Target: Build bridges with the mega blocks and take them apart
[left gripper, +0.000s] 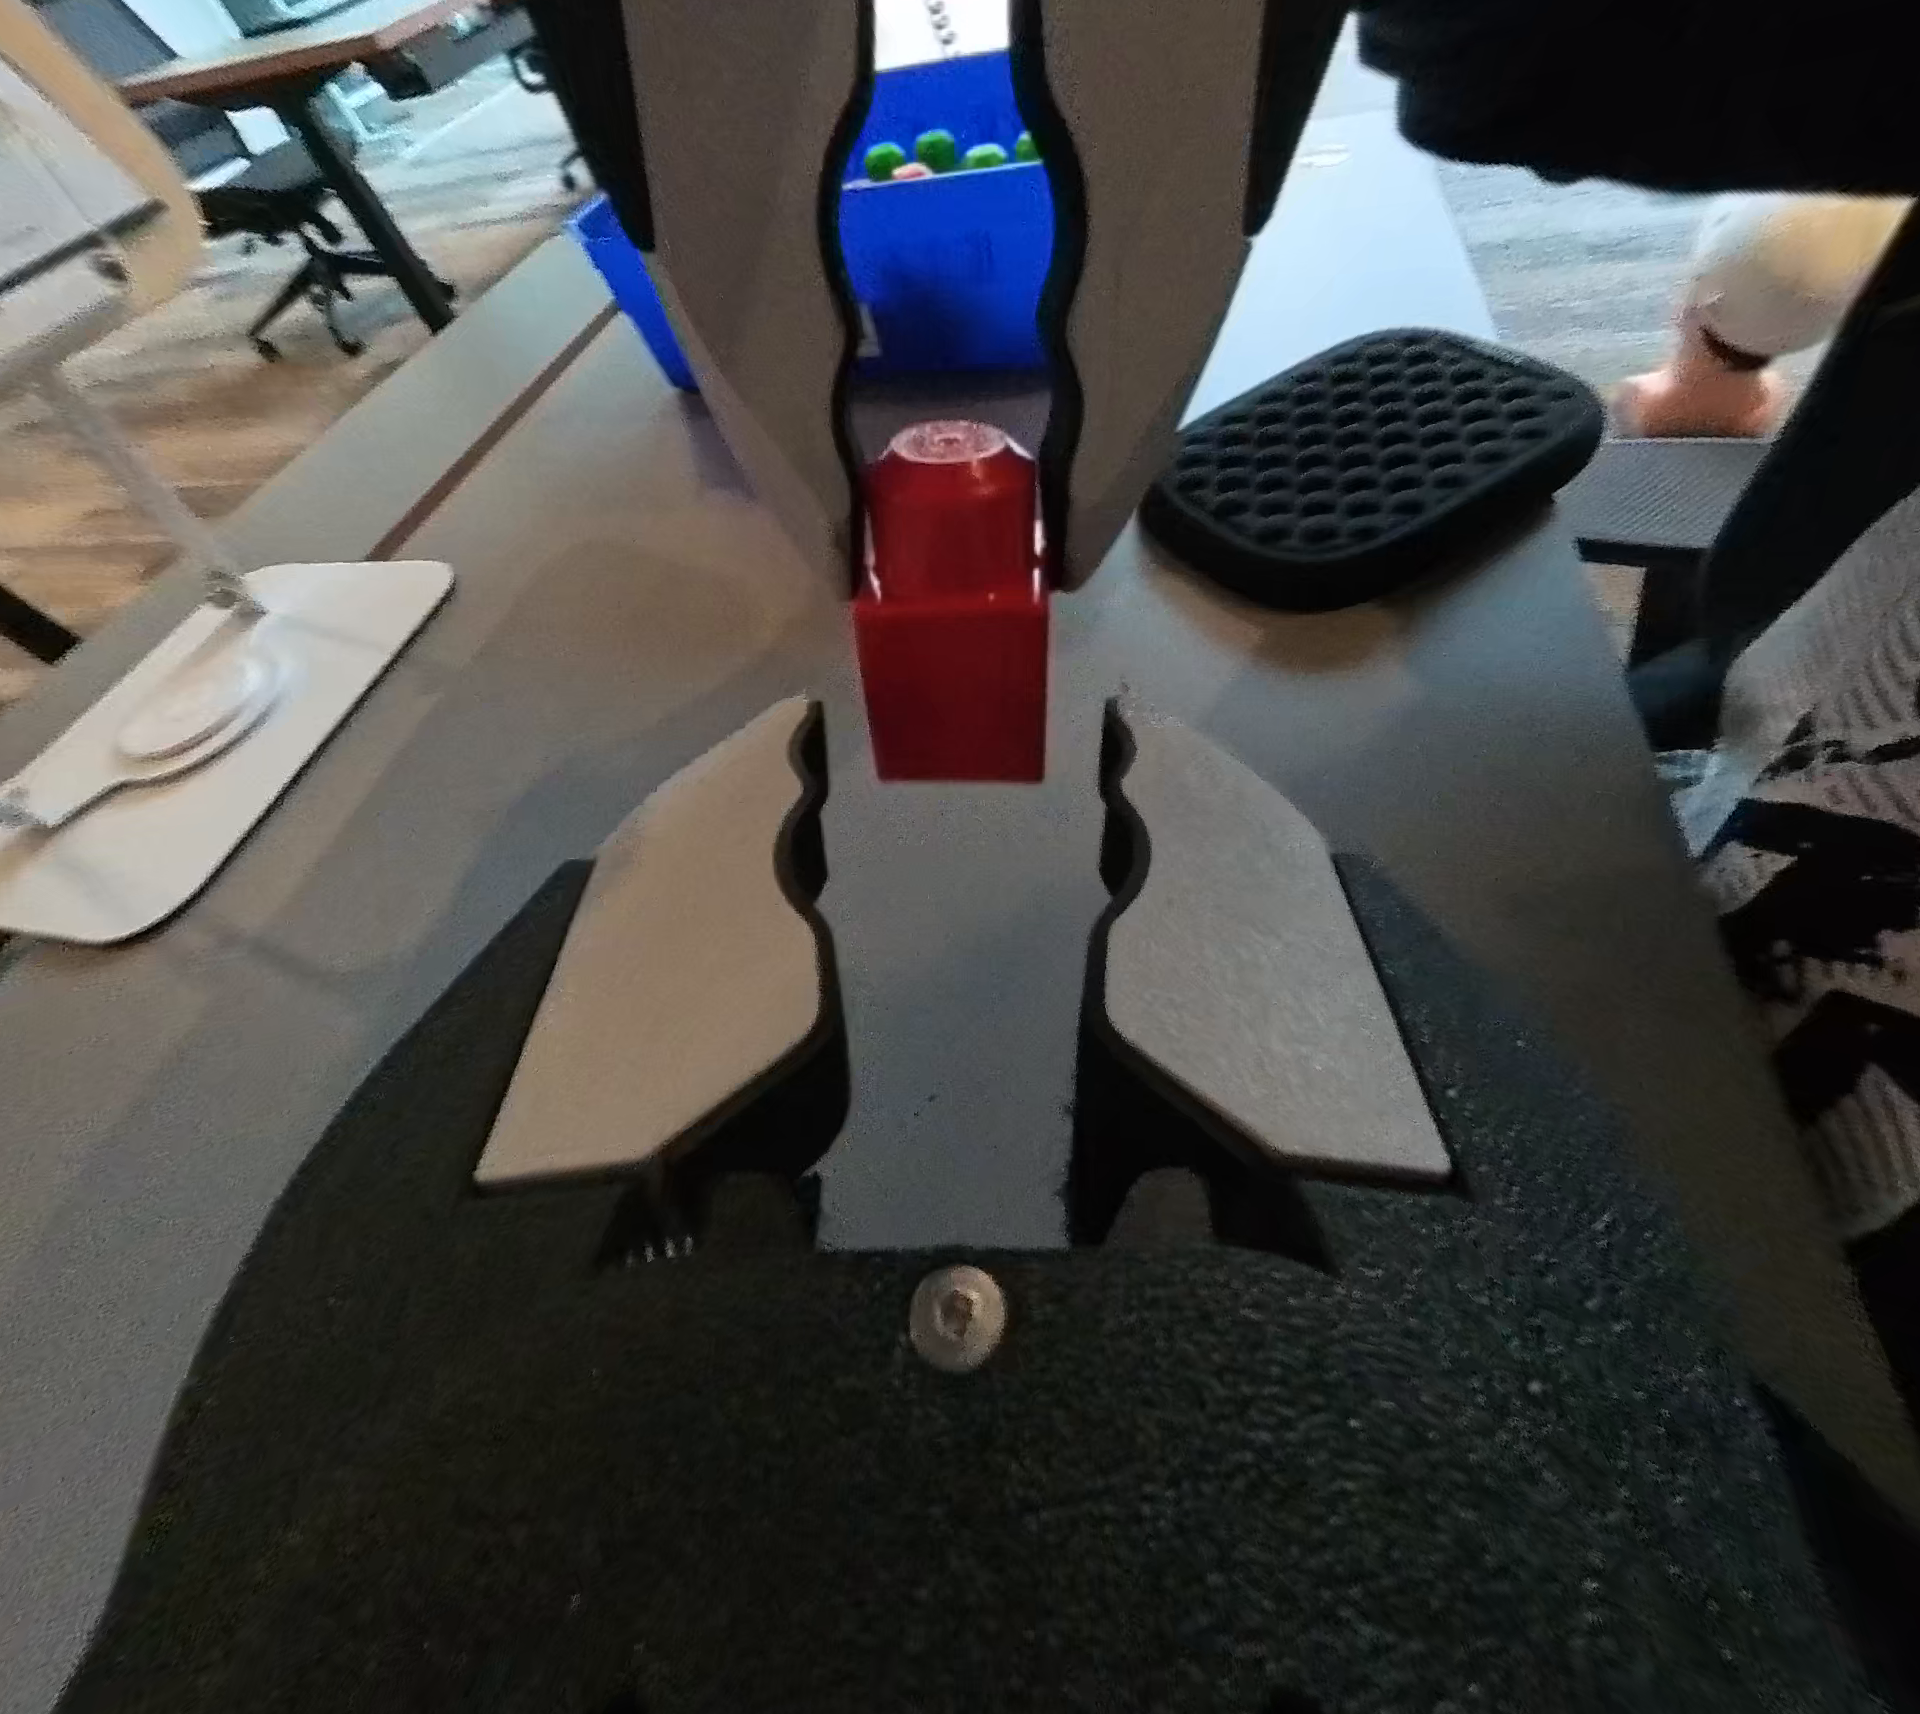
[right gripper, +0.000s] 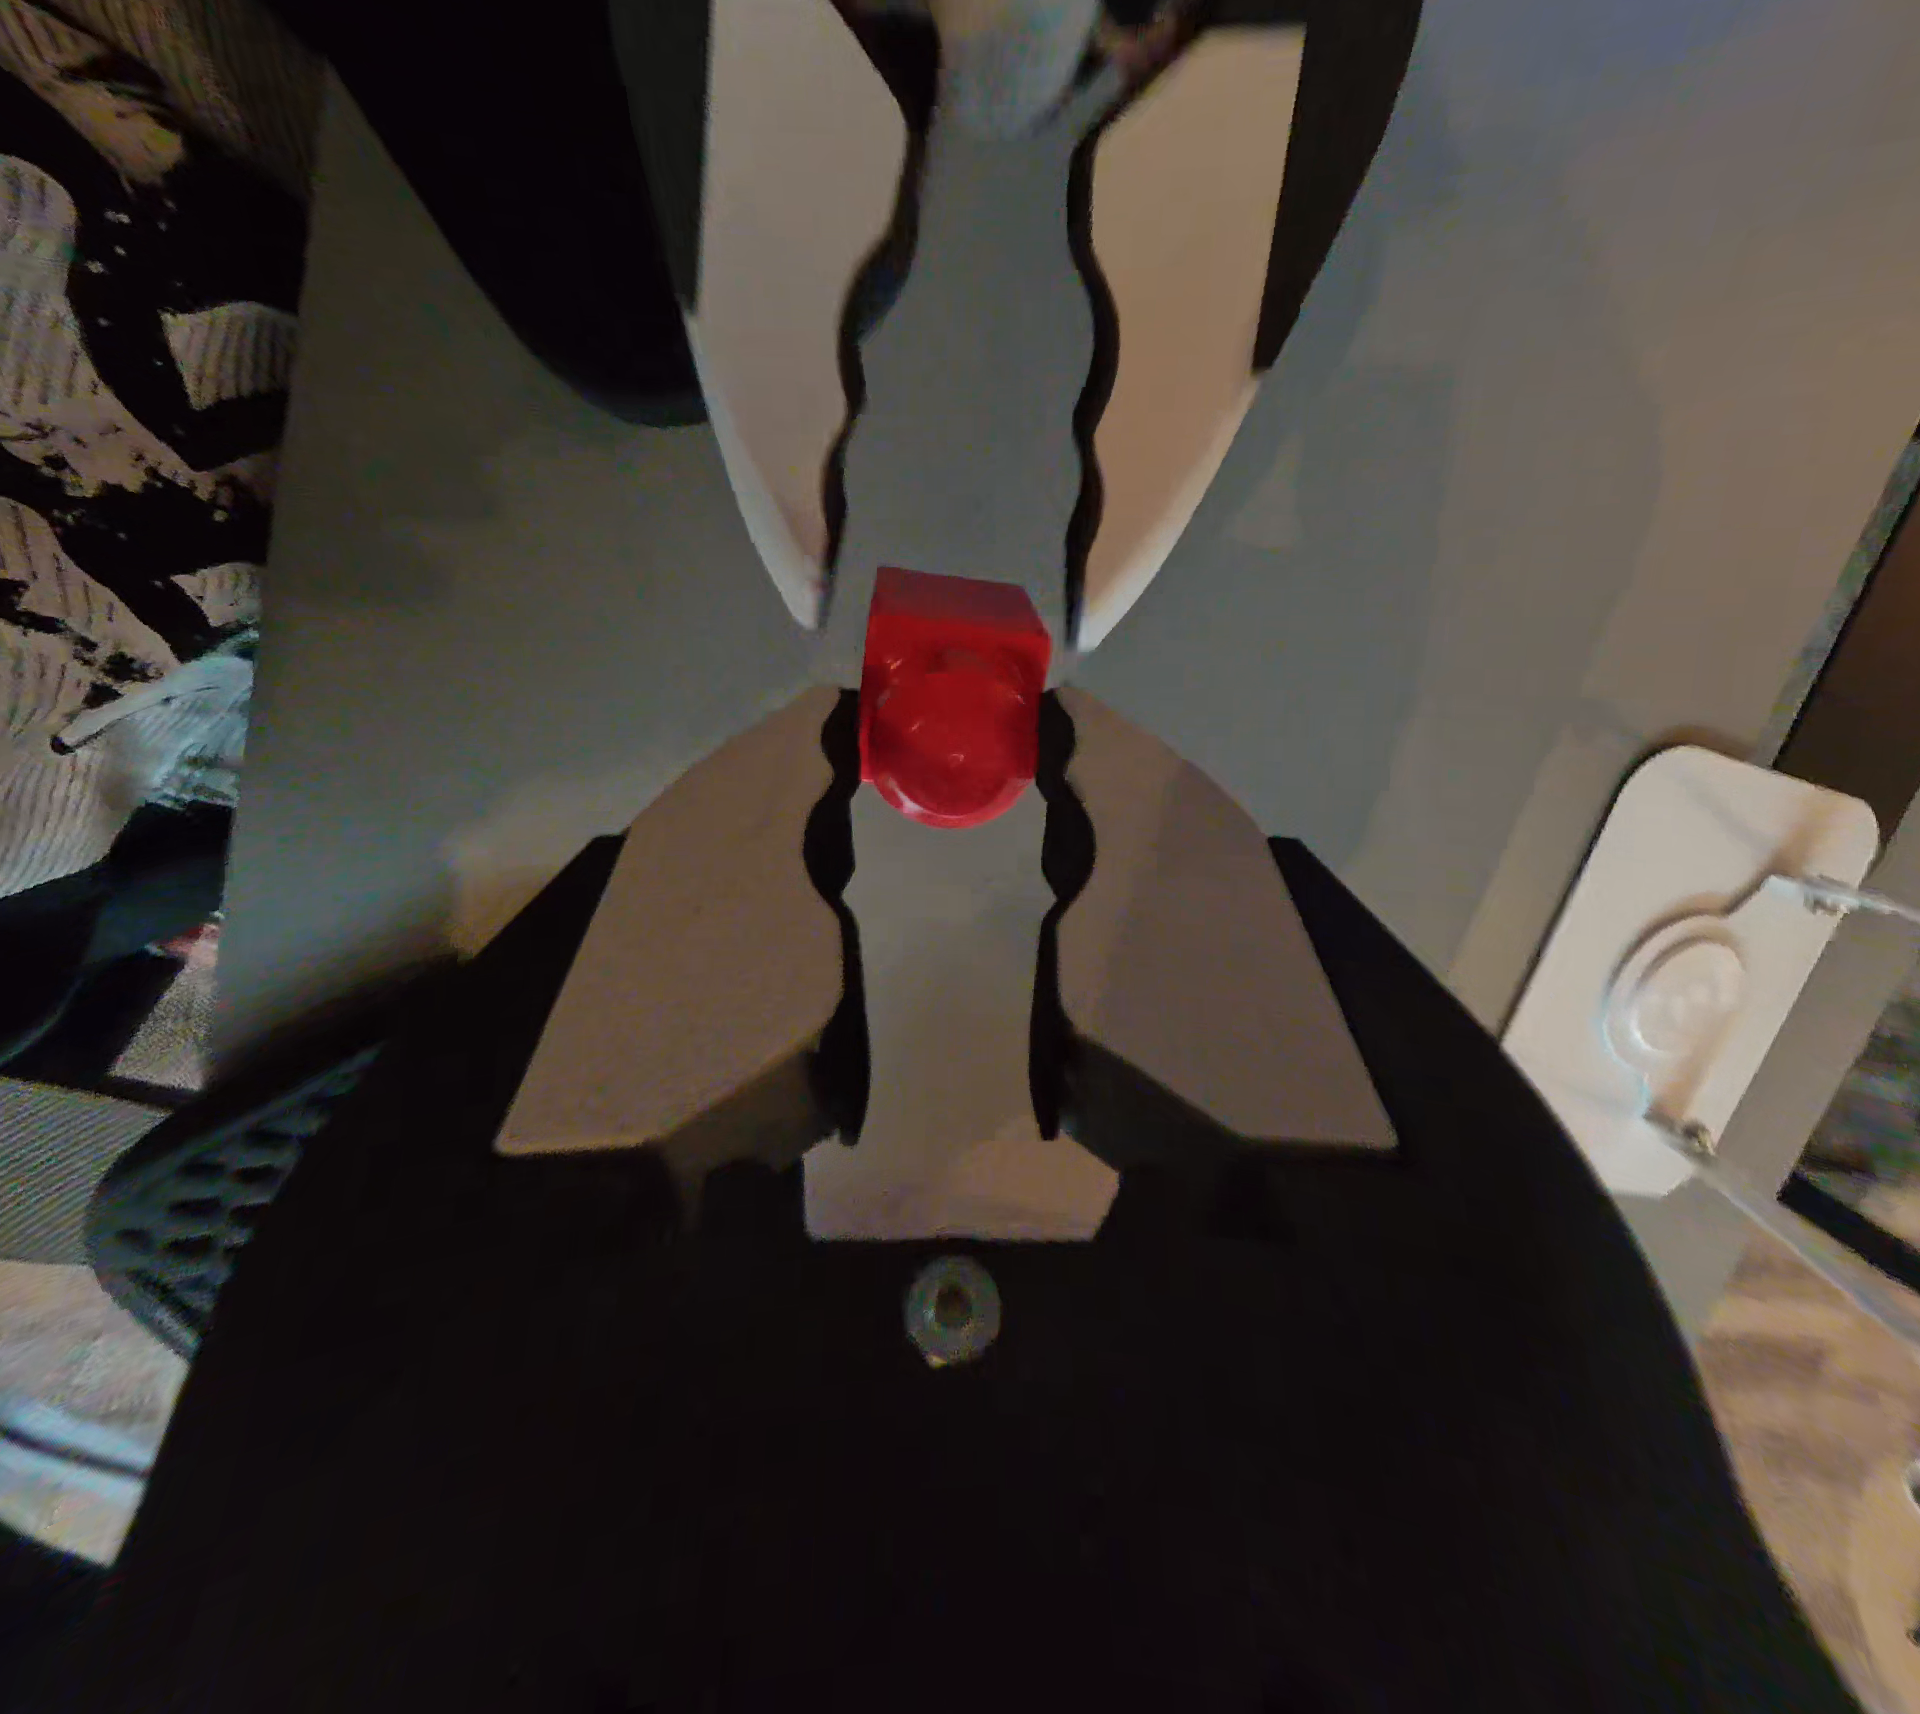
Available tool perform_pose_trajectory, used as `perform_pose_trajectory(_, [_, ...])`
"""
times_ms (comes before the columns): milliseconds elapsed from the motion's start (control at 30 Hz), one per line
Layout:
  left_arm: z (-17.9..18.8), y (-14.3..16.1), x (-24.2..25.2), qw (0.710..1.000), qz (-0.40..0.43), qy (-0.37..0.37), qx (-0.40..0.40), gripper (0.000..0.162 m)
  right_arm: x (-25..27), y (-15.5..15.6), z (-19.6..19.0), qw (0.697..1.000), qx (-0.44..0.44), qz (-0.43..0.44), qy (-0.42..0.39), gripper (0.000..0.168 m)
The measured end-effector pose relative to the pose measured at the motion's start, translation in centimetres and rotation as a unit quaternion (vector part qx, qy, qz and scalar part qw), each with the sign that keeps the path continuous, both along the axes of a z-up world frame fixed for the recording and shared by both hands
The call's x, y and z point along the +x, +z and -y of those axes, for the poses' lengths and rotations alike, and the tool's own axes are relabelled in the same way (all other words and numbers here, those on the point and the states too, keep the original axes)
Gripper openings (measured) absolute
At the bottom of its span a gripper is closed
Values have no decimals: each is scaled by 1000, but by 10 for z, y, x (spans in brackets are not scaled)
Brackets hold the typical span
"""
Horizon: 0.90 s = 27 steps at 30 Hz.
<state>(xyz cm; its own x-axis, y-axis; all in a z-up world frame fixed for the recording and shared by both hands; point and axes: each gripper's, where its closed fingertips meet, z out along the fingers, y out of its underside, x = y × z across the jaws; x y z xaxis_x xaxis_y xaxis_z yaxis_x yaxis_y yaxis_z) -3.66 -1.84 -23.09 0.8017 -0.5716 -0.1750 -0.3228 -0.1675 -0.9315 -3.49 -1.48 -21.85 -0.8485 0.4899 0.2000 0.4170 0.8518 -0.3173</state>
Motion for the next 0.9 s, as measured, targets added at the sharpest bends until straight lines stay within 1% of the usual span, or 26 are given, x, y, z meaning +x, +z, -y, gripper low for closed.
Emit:
perform_pose_trajectory(67, [5, -2, -8, 1000, -1, 13, 9, 56, 0, -10, -7, 1000, 18, 13, -10, 32])
perform_pose_trajectory(133, [11, -2, -15, 999, 16, 27, 13, 59, 2, -23, -9, 999, 14, 29, -18, 32])
perform_pose_trajectory(333, [28, -1, -34, 997, 44, 62, 27, 58, 7, -66, -18, 997, 9, 66, -44, 32])
perform_pose_trajectory(467, [34, -3, -39, 996, 53, 71, 28, 58, 9, -85, -27, 994, 20, 90, -59, 32])
perform_pose_trajectory(667, [35, -4, -42, 995, 62, 72, 31, 57, 11, -99, -35, 991, 31, 109, -72, 33])
perform_pose_trajectory(900, [34, -8, -47, 995, 65, 76, 28, 57, 13, -106, -36, 990, 32, 116, -71, 33])
